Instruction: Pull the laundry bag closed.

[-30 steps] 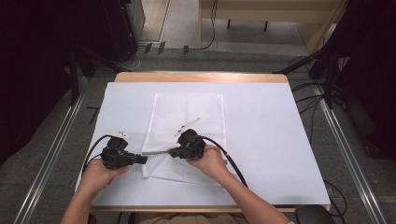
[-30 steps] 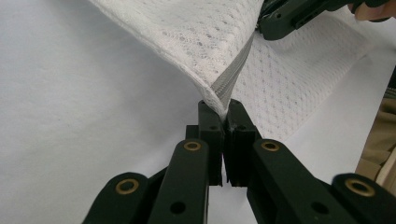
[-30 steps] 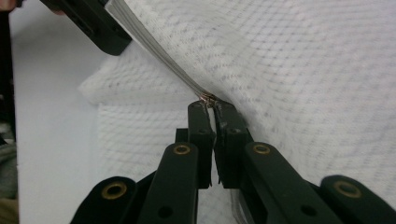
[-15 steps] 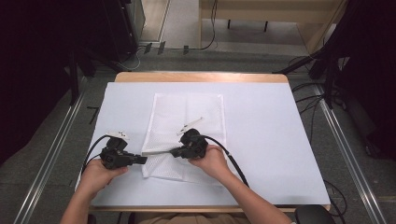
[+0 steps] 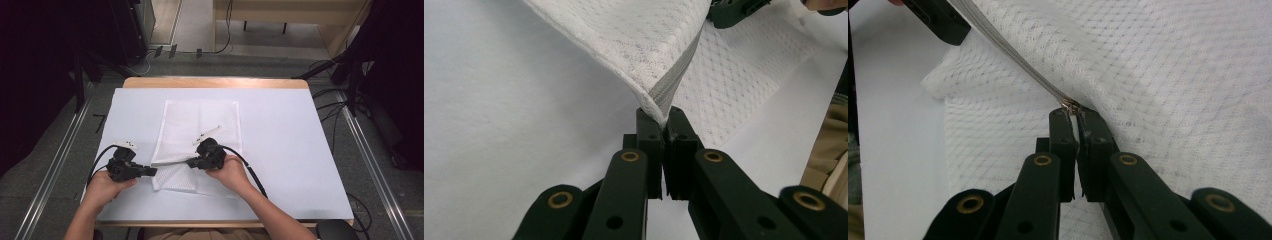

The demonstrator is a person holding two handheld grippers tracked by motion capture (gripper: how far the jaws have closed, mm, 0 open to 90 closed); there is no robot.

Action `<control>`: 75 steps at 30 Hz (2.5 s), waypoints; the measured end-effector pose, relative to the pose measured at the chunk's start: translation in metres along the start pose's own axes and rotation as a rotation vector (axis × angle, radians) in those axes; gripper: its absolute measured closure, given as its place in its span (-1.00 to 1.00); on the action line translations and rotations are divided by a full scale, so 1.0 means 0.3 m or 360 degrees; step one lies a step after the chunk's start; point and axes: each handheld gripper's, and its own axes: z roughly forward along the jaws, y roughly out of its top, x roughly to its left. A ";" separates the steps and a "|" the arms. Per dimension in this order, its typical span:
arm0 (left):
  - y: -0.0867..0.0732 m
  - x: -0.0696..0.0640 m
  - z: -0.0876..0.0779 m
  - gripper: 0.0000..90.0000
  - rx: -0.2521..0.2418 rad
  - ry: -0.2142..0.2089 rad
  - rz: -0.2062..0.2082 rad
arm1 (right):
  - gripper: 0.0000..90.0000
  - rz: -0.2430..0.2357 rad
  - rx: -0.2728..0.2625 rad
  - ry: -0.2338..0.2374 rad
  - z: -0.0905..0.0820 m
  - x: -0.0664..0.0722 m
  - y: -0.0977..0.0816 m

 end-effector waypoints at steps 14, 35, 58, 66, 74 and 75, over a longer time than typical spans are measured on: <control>-0.002 0.003 0.000 0.96 0.0012 -0.0004 -0.0001 | 0.95 0.0023 0.0016 -0.0043 -0.038 -0.034 -0.036; -0.010 0.013 -0.010 0.96 0.0000 -0.0016 -0.0017 | 0.95 0.0067 0.0025 -0.0085 -0.092 -0.074 -0.083; -0.016 0.014 -0.013 0.96 0.0006 -0.0035 -0.0022 | 0.95 0.0103 0.0016 -0.0116 -0.163 -0.111 -0.121; -0.019 0.017 -0.015 0.96 0.0004 -0.0041 -0.0037 | 0.95 0.0113 0.0010 -0.0129 -0.175 -0.121 -0.132; -0.021 0.019 -0.020 0.96 0.0011 -0.0043 -0.0030 | 0.95 0.0128 0.0012 -0.0149 -0.193 -0.129 -0.140; -0.020 0.018 -0.020 0.96 0.0013 -0.0044 -0.0026 | 0.95 0.0118 0.0011 -0.0152 -0.200 -0.134 -0.144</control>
